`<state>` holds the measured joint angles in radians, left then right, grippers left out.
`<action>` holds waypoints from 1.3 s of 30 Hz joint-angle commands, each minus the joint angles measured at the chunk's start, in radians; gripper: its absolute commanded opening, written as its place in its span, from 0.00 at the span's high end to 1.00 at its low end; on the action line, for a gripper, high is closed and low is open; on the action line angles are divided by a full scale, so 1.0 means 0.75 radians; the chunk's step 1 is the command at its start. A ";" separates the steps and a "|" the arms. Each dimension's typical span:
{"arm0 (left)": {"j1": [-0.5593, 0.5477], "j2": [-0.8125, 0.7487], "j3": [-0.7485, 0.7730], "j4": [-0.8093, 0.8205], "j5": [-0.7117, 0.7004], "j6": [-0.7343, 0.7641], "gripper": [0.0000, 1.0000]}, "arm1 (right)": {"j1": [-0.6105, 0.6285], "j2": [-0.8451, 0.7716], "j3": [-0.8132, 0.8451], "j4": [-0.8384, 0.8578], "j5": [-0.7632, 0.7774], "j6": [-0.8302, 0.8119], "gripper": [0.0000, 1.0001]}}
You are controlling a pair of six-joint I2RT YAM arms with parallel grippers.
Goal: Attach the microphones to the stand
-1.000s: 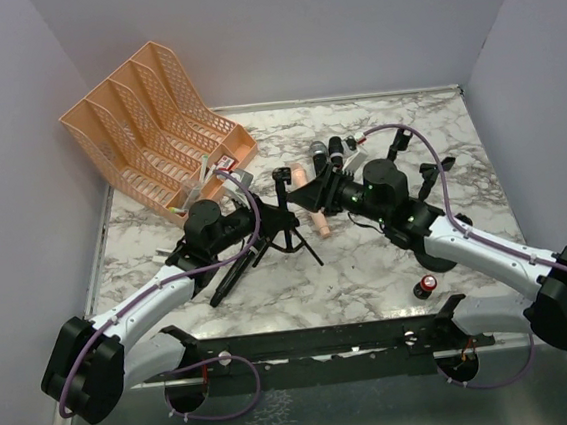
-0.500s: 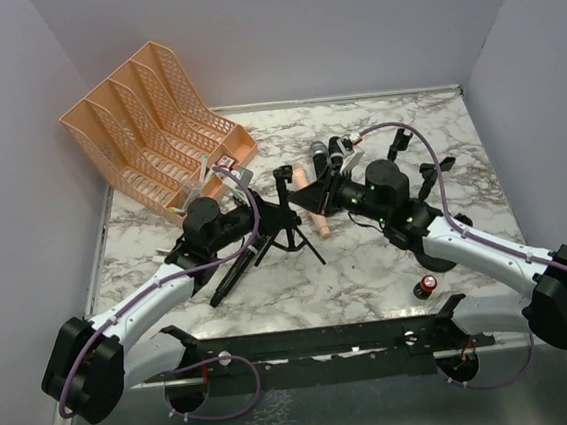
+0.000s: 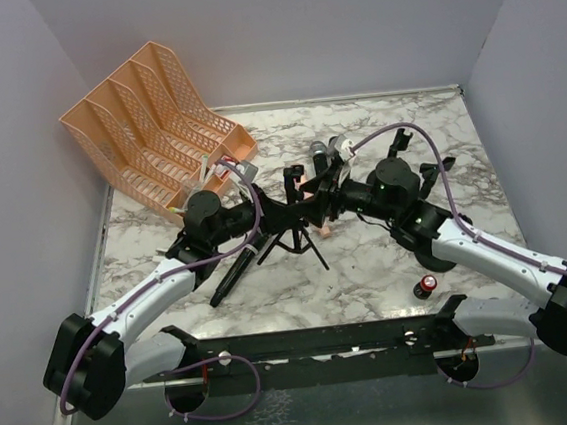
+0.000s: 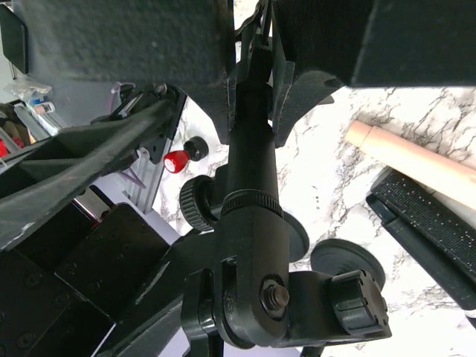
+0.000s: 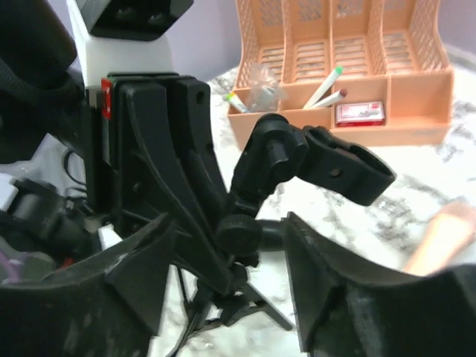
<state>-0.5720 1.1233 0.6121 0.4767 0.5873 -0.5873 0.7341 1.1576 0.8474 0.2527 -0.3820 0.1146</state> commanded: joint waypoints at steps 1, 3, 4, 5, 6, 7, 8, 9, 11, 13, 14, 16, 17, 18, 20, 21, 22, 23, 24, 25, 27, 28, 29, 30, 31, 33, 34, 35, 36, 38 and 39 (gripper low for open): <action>-0.014 -0.030 0.050 0.078 0.019 0.042 1.00 | 0.030 -0.036 -0.015 0.014 0.285 0.418 0.29; -0.013 -0.041 0.044 0.078 -0.006 0.068 1.00 | 0.031 -0.050 0.002 -0.061 0.336 0.640 0.26; -0.014 -0.046 0.043 0.078 -0.015 0.075 1.00 | 0.030 -0.054 -0.001 -0.052 0.300 0.720 0.26; -0.013 -0.047 0.043 0.078 -0.023 0.081 1.00 | 0.031 -0.058 -0.007 -0.039 0.274 0.797 0.26; -0.015 -0.047 0.041 0.078 -0.028 0.086 1.00 | 0.031 -0.063 -0.012 -0.041 0.274 0.895 0.26; -0.014 -0.050 0.042 0.078 -0.032 0.090 1.00 | 0.031 -0.064 -0.012 -0.055 0.285 0.969 0.28; -0.014 -0.050 0.043 0.078 -0.035 0.094 1.00 | 0.031 -0.064 -0.006 -0.082 0.305 1.028 0.30; -0.014 -0.050 0.044 0.078 -0.039 0.096 1.00 | 0.030 -0.059 0.001 -0.111 0.324 1.077 0.34; -0.014 -0.048 0.047 0.078 -0.037 0.094 1.00 | 0.030 -0.045 0.021 -0.154 0.333 1.129 0.42; -0.015 -0.049 0.046 0.078 -0.037 0.092 1.00 | 0.031 -0.033 0.030 -0.172 0.320 1.165 0.49; -0.013 -0.049 0.046 0.078 -0.037 0.091 1.00 | 0.031 -0.030 0.031 -0.179 0.320 1.179 0.52; -0.013 -0.048 0.047 0.078 -0.041 0.086 1.00 | 0.029 -0.028 0.031 -0.189 0.318 1.200 0.57; -0.014 -0.048 0.046 0.078 -0.041 0.086 1.00 | 0.030 -0.028 0.027 -0.184 0.319 1.203 0.59; -0.015 -0.048 0.047 0.078 -0.039 0.084 1.00 | 0.030 -0.030 0.019 -0.178 0.323 1.208 0.61; -0.015 -0.048 0.047 0.078 -0.037 0.084 1.00 | 0.030 -0.036 0.005 -0.151 0.333 1.185 0.67; -0.015 -0.048 0.049 0.078 -0.034 0.084 1.00 | 0.029 -0.040 -0.002 -0.131 0.334 1.165 0.71; -0.015 -0.049 0.048 0.078 -0.029 0.083 1.00 | 0.029 -0.039 -0.003 -0.105 0.328 1.127 0.73; -0.015 -0.051 0.049 0.078 -0.023 0.079 1.00 | 0.029 -0.037 -0.003 -0.089 0.319 1.085 0.76; -0.013 -0.050 0.049 0.078 -0.016 0.074 1.00 | 0.029 -0.036 -0.005 -0.067 0.310 1.027 0.79; -0.014 -0.048 0.050 0.078 -0.003 0.070 1.00 | 0.029 -0.041 -0.015 -0.029 0.289 0.952 0.81; -0.014 -0.045 0.056 0.078 0.020 0.063 1.00 | 0.029 -0.062 -0.073 0.095 0.200 0.736 0.82; -0.014 -0.042 0.055 0.078 0.027 0.057 1.00 | 0.027 -0.076 -0.104 0.158 0.137 0.618 0.83; -0.015 -0.040 0.056 0.078 0.034 0.052 1.00 | 0.022 -0.087 -0.122 0.201 0.039 0.475 0.83; -0.014 -0.038 0.057 0.078 0.044 0.048 1.00 | 0.021 -0.097 -0.129 0.213 -0.061 0.345 0.84; -0.013 -0.036 0.059 0.078 0.056 0.044 1.00 | 0.021 -0.104 -0.118 0.197 -0.170 0.202 0.85; -0.014 -0.032 0.058 0.078 0.073 0.044 1.00 | 0.021 -0.105 -0.059 0.031 -0.349 -0.014 0.86; -0.015 -0.030 0.057 0.078 0.074 0.045 1.00 | 0.021 -0.099 -0.017 -0.058 -0.370 -0.085 0.87; -0.013 -0.030 0.057 0.078 0.074 0.046 1.00 | 0.021 -0.091 0.021 -0.144 -0.351 -0.130 0.86; -0.014 -0.028 0.056 0.078 0.075 0.051 1.00 | 0.021 -0.085 0.047 -0.192 -0.293 -0.139 0.85; -0.014 -0.023 0.056 0.078 0.071 0.061 1.00 | 0.021 -0.086 0.054 -0.204 -0.117 -0.067 0.74; -0.014 -0.022 0.057 0.078 0.067 0.067 1.00 | 0.021 -0.090 0.050 -0.195 -0.038 -0.009 0.57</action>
<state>-0.5781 1.1130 0.6136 0.4797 0.6373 -0.5388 0.7254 1.0996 0.8433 0.1757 -0.4160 0.1719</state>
